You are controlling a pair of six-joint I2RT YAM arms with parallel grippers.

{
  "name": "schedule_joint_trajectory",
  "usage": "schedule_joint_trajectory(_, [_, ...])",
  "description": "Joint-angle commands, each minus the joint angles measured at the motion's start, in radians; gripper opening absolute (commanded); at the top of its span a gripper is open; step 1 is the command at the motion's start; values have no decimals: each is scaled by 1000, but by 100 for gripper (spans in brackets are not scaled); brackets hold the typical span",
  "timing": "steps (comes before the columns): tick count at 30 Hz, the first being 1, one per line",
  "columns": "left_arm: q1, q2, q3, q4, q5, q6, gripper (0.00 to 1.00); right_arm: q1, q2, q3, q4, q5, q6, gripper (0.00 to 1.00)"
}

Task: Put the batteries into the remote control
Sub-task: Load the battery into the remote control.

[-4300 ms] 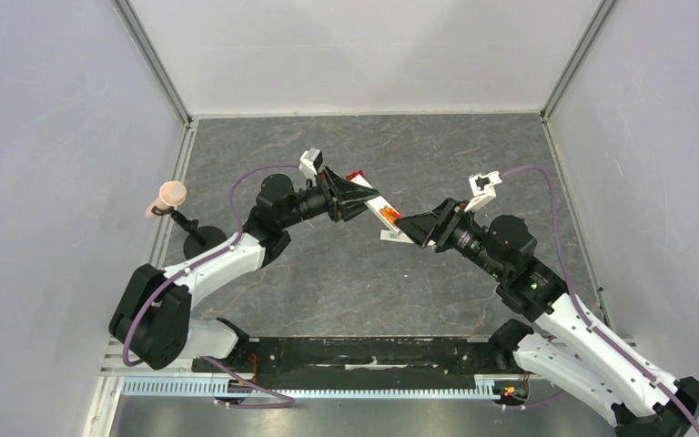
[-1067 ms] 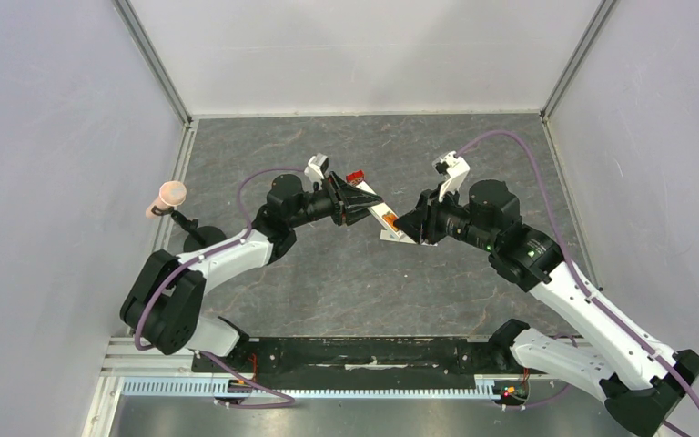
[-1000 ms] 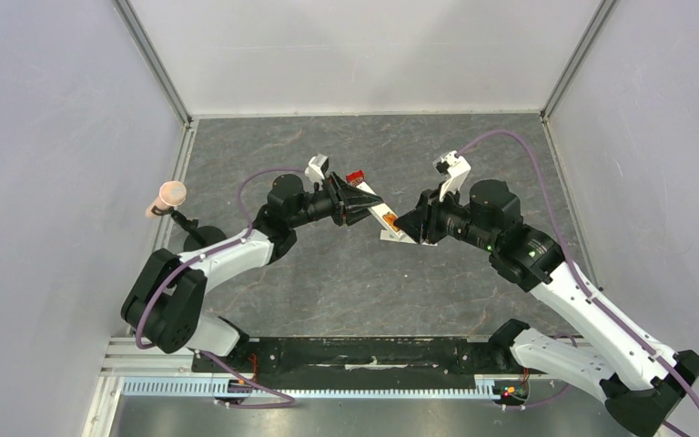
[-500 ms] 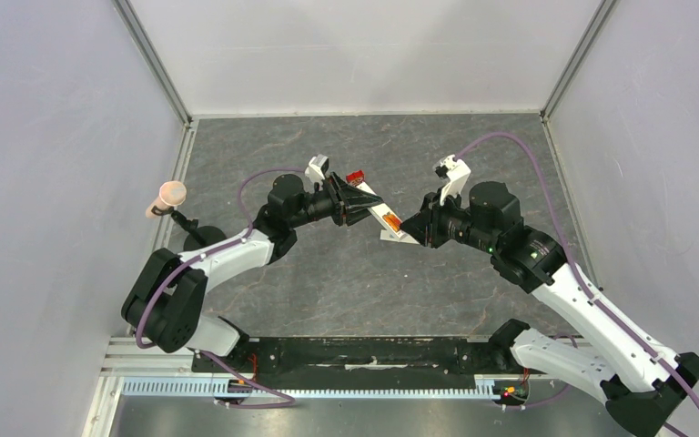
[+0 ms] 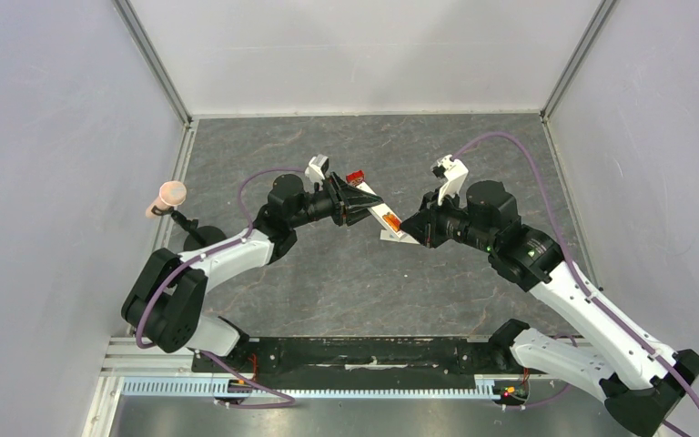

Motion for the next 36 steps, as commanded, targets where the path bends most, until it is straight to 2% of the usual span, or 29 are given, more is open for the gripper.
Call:
schedule_joint_trajectory(1, [-4,-4,26,42,22,16,2,-2,1,-11,28,7,-12,10])
schedule_joint_trajectory(7, [-4,-3,28,42,26,13,2,-2,13,-31,49,1,0,5])
schedule_joint_trajectory(13, [-4,-5,28,46,23,4,2,-2,16,-48,63,-11,-3,5])
schedule_joint_trajectory(16, [-5,-4,30,45,18,0,2,-2,17,-44,58,-10,-11,10])
schedule_joint_trajectory(25, [-5,10,13,44,16,15,2,-2,10,4,56,11,10,35])
schedule_joint_trajectory(28, [-4,13,8,42,15,19,2,-3,2,18,53,17,12,38])
schedule_joint_trajectory(31, [-4,15,8,42,12,19,2,-2,-5,21,41,15,9,38])
schedule_joint_trajectory(36, [-4,17,13,42,7,17,2,-2,-7,21,18,-4,6,30])
